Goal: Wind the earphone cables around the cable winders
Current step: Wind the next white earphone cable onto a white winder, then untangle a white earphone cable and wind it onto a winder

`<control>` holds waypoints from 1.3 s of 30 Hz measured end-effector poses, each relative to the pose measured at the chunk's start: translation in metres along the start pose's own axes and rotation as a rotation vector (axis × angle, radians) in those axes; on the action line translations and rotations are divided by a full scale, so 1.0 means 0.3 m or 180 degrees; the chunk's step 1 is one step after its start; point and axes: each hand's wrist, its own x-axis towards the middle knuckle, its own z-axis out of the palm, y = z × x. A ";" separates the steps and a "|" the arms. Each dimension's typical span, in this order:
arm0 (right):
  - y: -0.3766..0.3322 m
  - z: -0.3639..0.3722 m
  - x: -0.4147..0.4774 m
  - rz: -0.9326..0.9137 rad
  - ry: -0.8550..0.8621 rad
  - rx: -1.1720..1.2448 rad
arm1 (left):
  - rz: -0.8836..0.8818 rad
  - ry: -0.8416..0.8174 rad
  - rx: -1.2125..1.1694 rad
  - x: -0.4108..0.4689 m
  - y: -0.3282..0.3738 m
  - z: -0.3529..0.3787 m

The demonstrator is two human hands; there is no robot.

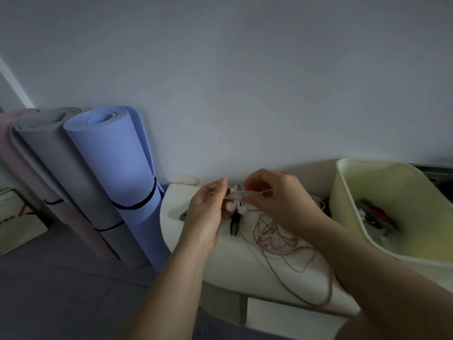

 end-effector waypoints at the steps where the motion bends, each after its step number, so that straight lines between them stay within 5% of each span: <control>1: 0.002 -0.029 -0.020 -0.0006 0.0049 -0.0037 | 0.0004 -0.0068 -0.0010 -0.020 0.001 0.027; 8: 0.058 -0.217 -0.158 0.0340 0.0441 -0.0039 | 0.0033 -0.0721 -0.0155 -0.138 -0.012 0.222; 18: 0.200 -0.399 -0.319 0.0955 0.0591 0.0299 | -0.0659 -0.1074 -0.0334 -0.217 -0.059 0.485; 26: 0.296 -0.423 -0.322 0.1483 0.1363 0.0261 | -0.0452 -0.1362 0.0871 -0.192 -0.063 0.633; 32: 0.326 -0.443 -0.299 0.2037 0.1609 -0.0024 | 0.0207 -0.1366 0.2047 -0.158 -0.098 0.561; 39: 0.216 -0.323 -0.234 0.1093 0.1260 -0.0143 | 0.0251 -0.0940 0.2369 -0.069 -0.095 0.313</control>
